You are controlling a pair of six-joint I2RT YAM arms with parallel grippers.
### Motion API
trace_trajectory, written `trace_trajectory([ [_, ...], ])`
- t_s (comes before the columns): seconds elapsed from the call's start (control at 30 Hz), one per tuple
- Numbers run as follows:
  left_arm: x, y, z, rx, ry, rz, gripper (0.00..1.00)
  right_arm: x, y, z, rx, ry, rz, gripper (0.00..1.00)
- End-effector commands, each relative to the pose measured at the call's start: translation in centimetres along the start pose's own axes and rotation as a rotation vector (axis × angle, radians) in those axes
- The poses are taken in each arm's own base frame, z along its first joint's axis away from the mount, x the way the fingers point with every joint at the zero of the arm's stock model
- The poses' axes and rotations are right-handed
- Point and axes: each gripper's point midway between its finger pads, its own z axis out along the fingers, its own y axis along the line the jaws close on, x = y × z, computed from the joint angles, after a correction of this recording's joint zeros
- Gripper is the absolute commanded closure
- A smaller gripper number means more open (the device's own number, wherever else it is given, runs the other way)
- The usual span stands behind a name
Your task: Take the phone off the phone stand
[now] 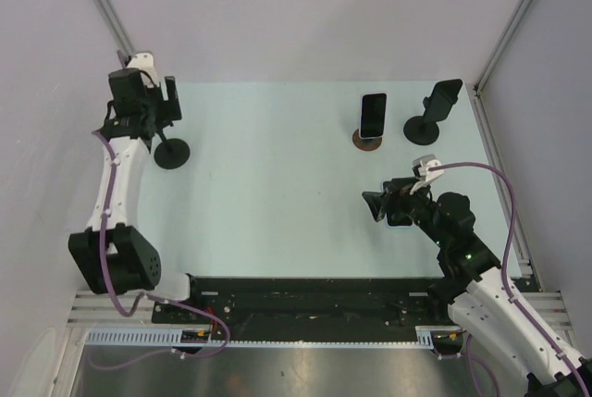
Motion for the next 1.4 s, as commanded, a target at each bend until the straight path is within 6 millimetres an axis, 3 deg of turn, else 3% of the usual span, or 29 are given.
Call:
trace_trajectory([
  [0.0,-4.3,0.0,-4.9,0.022,-0.169,-0.083,0.06,-2.2,-1.1,0.1,0.095,-0.047,0.067,0.00],
  [0.13,-5.9,-1.2,-9.5,0.100,-0.265,-0.198,0.00,-3.2,-2.5,0.8,0.179,-0.025,0.056,0.00],
  [0.2,-5.2,-3.5,-10.7,0.222,-0.256,-0.256,0.00,-4.0,-3.1,1.3,0.216,-0.012,0.043,0.00],
  [0.27,-3.9,-5.6,-12.2,0.339,-0.245,-0.295,0.00,-3.6,-4.4,2.2,0.281,0.025,0.035,0.00],
  [0.4,-1.8,-8.4,-13.9,0.502,-0.241,-0.341,0.00,-5.1,-6.3,3.9,0.365,0.033,0.043,0.00],
  [0.43,-1.4,-8.8,-14.1,0.523,-0.242,-0.349,0.00,-6.3,-6.9,4.2,0.388,0.009,0.047,0.00],
  [0.47,-0.3,-9.2,-14.0,0.543,-0.223,-0.354,0.00,-6.0,-7.5,5.0,0.402,0.028,0.053,0.00],
  [0.63,1.7,-11.5,-14.7,0.589,-0.226,-0.247,0.00,-8.4,-8.9,8.7,0.404,-0.005,0.011,0.00],
  [0.67,2.5,-12.7,-14.8,0.611,-0.213,-0.217,0.00,-9.5,-9.4,9.3,0.408,-0.023,0.007,0.00],
  [0.73,3.6,-14.0,-15.2,0.625,-0.208,-0.171,0.00,-9.5,-10.2,11.0,0.398,-0.025,0.007,0.00],
  [0.87,5.7,-14.4,-14.6,0.586,-0.193,-0.112,0.00,-10.3,-12.1,14.0,0.393,-0.037,-0.005,0.00],
  [0.9,5.9,-14.5,-14.7,0.587,-0.190,-0.110,0.00,-11.6,-12.2,14.7,0.384,-0.062,-0.013,0.00],
  [0.93,6.0,-14.8,-14.7,0.594,-0.188,-0.107,0.00,-10.5,-12.9,15.8,0.391,-0.038,-0.016,0.00],
  [1.13,6.4,-15.0,-14.3,0.588,-0.175,-0.096,0.00,-11.1,-13.9,19.4,0.353,-0.051,-0.046,0.00],
  [1.17,6.4,-14.9,-14.3,0.585,-0.176,-0.091,0.00,-10.2,-14.3,20.1,0.357,-0.034,-0.049,0.00],
  [1.37,6.6,-15.3,-14.3,0.593,-0.174,-0.076,0.00,-10.2,-15.1,22.0,0.365,-0.048,-0.074,0.00],
])
